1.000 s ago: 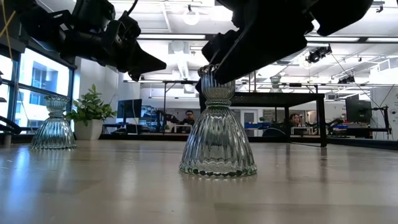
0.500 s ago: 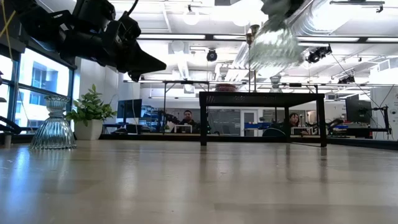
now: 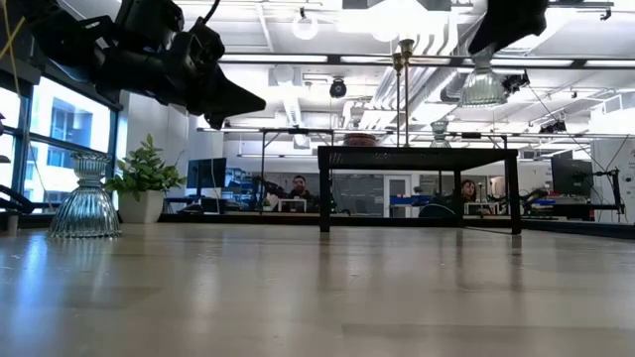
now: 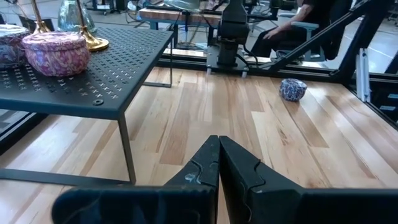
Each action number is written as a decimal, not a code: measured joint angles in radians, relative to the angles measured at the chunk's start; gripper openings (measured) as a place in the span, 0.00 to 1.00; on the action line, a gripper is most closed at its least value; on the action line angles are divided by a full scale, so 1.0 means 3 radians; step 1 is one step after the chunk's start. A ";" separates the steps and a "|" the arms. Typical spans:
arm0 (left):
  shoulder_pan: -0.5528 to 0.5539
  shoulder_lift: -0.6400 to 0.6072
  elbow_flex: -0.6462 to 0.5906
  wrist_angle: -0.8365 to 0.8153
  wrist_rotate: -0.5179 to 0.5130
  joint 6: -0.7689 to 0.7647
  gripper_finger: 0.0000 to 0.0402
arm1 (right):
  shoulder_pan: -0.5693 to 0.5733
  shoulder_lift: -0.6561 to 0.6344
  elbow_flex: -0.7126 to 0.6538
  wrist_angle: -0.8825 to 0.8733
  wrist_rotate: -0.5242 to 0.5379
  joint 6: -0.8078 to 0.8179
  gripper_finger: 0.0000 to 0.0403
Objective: Pick & Place candle stick holders
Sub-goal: Put the bottom transparent candle holder on the shelf aligned with the other transparent candle holder
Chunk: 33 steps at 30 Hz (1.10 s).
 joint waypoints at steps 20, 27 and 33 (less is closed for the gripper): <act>0.0000 0.0000 0.0000 -0.0001 -0.0023 0.0037 0.01 | -0.2507 0.0644 -0.0001 0.0836 -0.1789 -0.1522 0.42; 0.0000 0.0000 0.0000 -0.0001 -0.0023 0.0036 0.01 | -0.2609 0.0736 -0.0001 0.0964 -0.1814 -0.1580 0.42; 0.0000 0.0000 0.0000 -0.0001 -0.0022 0.0036 0.01 | -0.2682 0.0822 -0.0001 0.0949 -0.1825 -0.1602 0.42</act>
